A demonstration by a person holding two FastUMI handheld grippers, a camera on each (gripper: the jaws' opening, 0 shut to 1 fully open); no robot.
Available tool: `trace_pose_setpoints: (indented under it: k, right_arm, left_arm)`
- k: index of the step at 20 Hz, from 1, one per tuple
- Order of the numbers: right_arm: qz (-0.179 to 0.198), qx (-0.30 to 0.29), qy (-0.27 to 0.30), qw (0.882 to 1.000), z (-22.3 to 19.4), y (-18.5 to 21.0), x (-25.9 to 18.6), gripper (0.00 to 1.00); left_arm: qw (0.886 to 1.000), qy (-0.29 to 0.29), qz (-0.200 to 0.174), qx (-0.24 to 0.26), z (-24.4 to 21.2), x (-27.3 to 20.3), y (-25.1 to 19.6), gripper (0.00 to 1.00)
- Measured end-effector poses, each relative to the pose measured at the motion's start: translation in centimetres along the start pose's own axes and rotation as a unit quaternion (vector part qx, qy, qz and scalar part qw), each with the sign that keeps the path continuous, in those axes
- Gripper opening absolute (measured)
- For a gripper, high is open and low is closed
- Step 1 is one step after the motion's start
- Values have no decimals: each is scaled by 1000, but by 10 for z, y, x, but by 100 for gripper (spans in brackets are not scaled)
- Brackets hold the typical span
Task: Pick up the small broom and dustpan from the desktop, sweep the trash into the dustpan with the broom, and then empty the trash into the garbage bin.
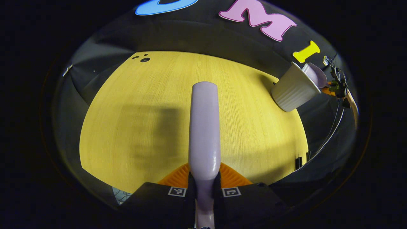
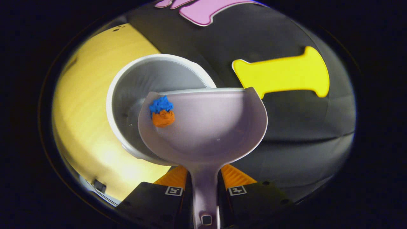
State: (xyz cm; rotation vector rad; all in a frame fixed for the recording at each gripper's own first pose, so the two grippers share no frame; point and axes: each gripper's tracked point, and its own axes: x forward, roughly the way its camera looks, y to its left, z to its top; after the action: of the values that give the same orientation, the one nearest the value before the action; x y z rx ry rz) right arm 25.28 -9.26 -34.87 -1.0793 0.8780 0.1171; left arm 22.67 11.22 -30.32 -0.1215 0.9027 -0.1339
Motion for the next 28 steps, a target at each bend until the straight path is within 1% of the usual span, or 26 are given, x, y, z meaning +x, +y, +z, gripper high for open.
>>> trace_pose_setpoints:
  k: [2,3,6,8,10,12,13,14,16,17,18,19,20,21,22,24,26,27,28]
  right_arm:
    - [17,-25,9,1000,-1,0,3,37]
    - [17,-49,13,999,-3,-4,2,37]
    - [-1,-131,16,991,-11,-16,3,37]
    - [-10,-163,14,986,-11,-17,-12,37]
    - [-14,-175,11,984,-13,-17,-23,37]
    - [-18,-174,7,984,-9,-17,-20,37]
    - [-21,-170,5,985,-8,-17,-20,33]
    - [-26,-162,5,986,-8,-20,-21,37]
    - [-33,-130,4,991,-11,-23,-25,37]
    - [-34,-105,2,994,-15,-27,-28,33]
    - [-28,-75,2,997,-18,-30,-34,33]
    - [-16,-42,1,999,-21,-31,-42,37]
    - [-2,-7,1,1000,-25,-31,-50,37]
    - [8,22,4,1000,-26,-30,-58,34]
    - [11,44,9,999,-30,-34,-66,37]
    - [7,77,14,997,-33,-43,-75,37]
    - [17,126,11,992,-37,-43,-88,37]
    - [22,156,7,987,-41,-41,-96,41]
    - [28,184,2,983,-43,-40,-103,34]
  left_arm:
    - [1000,-2,2,-4,2,0,-3,27]
    - [1000,-2,4,-3,1,0,-5,27]
    - [1000,1,14,9,2,-3,-7,27]
    - [1000,2,20,15,4,-5,-6,27]
    - [1000,0,23,16,7,-8,-8,27]
    - [999,-4,25,20,12,-10,-10,27]
    - [999,-6,28,24,13,-11,-10,27]
    - [999,-9,31,28,16,-12,-10,27]
    - [999,-18,33,34,20,-15,-12,27]
    - [999,-23,31,34,21,-16,-12,28]
    - [999,-26,28,30,22,-16,-14,27]
    - [999,-29,25,27,21,-16,-15,27]
    - [999,-32,23,25,23,-17,-15,27]
    - [999,-36,22,25,21,-17,-14,27]
    - [999,-40,21,25,22,-18,-13,27]
    - [998,-48,17,22,23,-21,-12,27]
    - [998,-54,10,16,24,-25,-8,27]
    - [998,-55,7,14,23,-26,-5,26]
    - [998,-57,5,15,24,-28,-2,26]
